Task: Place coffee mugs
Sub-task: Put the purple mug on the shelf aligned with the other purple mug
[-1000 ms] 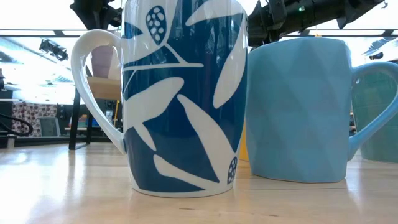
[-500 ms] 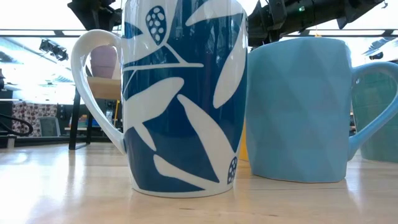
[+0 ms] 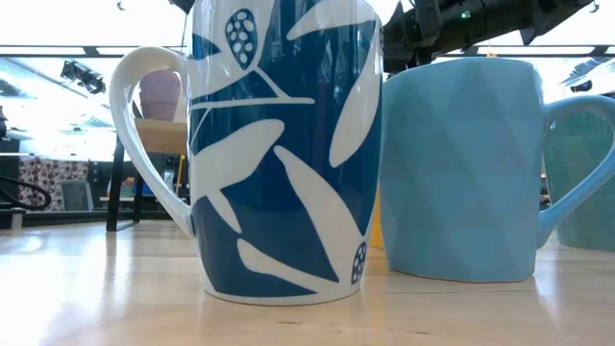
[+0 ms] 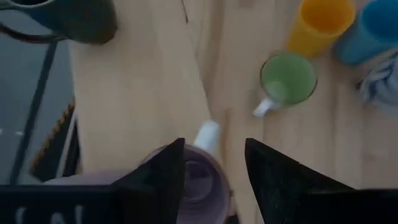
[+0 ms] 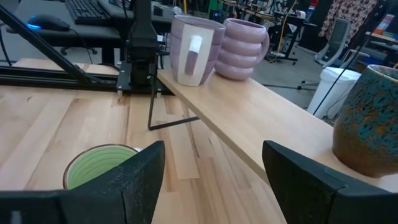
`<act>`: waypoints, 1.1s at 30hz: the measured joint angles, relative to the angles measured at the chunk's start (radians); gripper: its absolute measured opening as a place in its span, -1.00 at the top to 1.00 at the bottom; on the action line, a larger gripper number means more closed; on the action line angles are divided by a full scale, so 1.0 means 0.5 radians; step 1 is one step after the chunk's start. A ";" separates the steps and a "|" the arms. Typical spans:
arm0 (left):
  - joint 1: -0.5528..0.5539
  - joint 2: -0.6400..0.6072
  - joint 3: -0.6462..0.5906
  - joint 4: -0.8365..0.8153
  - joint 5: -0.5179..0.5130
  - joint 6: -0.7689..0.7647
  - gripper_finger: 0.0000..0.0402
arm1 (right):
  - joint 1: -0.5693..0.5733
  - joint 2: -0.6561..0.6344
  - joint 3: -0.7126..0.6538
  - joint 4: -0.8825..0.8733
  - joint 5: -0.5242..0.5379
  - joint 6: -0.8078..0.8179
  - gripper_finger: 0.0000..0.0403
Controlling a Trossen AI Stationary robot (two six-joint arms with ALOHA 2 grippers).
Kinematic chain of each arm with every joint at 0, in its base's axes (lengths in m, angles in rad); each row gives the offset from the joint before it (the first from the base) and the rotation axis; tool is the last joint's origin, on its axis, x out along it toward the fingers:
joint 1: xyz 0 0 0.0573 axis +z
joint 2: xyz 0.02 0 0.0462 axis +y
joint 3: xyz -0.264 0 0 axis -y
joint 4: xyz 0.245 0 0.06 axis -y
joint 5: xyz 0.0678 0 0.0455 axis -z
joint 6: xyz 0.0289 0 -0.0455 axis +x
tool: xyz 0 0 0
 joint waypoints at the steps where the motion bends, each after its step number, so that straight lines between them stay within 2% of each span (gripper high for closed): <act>1: -0.034 -0.018 -0.011 0.011 0.013 -0.019 0.16 | -0.008 0.000 0.000 0.008 -0.001 -0.007 -0.37; 6: -0.296 -0.170 -0.150 0.247 -0.029 -0.106 0.25 | -0.047 0.000 0.000 0.093 -0.132 -0.048 -0.37; 13: -0.685 -0.473 -0.829 1.131 -0.358 -0.361 0.30 | -0.075 0.000 0.015 0.123 -0.197 0.003 -0.37; 18: -0.805 -0.507 -1.190 1.489 -0.583 -0.382 0.30 | -0.076 0.002 0.171 -0.017 -0.195 -0.016 -0.37; 23: -0.929 -0.523 -1.580 1.836 -0.572 -0.364 0.30 | -0.088 0.056 0.319 -0.186 -0.194 -0.006 -0.34; 27: -1.079 -0.521 -1.864 2.056 -0.574 -0.433 0.30 | -0.110 0.235 0.423 -0.194 -0.203 -0.005 -0.32; 33: -1.280 -0.517 -2.100 2.173 -0.588 -0.688 0.30 | -0.126 0.522 0.639 -0.201 -0.209 -0.092 -0.31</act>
